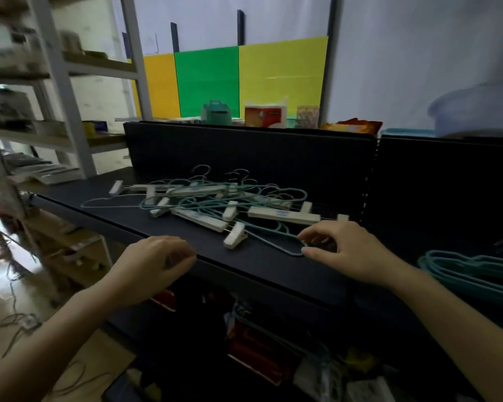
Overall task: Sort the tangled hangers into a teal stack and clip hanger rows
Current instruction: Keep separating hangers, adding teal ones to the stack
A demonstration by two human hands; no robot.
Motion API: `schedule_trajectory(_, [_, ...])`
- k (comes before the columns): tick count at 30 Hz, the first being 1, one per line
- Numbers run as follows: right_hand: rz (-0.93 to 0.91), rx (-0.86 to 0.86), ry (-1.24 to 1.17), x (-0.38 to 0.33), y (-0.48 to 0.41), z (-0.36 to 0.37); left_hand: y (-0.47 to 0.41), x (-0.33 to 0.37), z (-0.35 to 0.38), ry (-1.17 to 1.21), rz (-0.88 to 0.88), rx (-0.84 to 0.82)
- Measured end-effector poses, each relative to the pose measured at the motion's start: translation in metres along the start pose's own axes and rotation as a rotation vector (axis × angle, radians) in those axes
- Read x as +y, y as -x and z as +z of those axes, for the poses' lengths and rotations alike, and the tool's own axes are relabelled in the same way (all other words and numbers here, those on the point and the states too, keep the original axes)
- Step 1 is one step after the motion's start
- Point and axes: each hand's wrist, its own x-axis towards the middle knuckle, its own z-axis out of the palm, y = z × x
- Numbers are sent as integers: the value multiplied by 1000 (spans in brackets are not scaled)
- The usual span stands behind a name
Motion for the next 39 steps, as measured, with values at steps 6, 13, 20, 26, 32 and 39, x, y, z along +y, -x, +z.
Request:
schedule_trajectory(6, [3, -32, 82, -38, -48, 31, -1, -51, -11, 18, 12, 10])
schedule_trajectory(13, [42, -20, 101, -41, -102, 41, -23, -99, -15, 35, -8, 30])
schedule_trajectory(20, [88, -94, 228, -18, -166, 37, -71, -144, -7, 28, 38, 61])
schedule_trajectory(26, [169, -267, 260, 6, -203, 34, -123, -160, 2, 14, 65, 91])
schedule_trajectory(32, [188, -269, 315, 15, -212, 31, -156, -182, 18, 0, 64, -89])
schedule_trajectory(39, [121, -25, 164, 7, -202, 9, -172, -196, 30, 24, 157, -58])
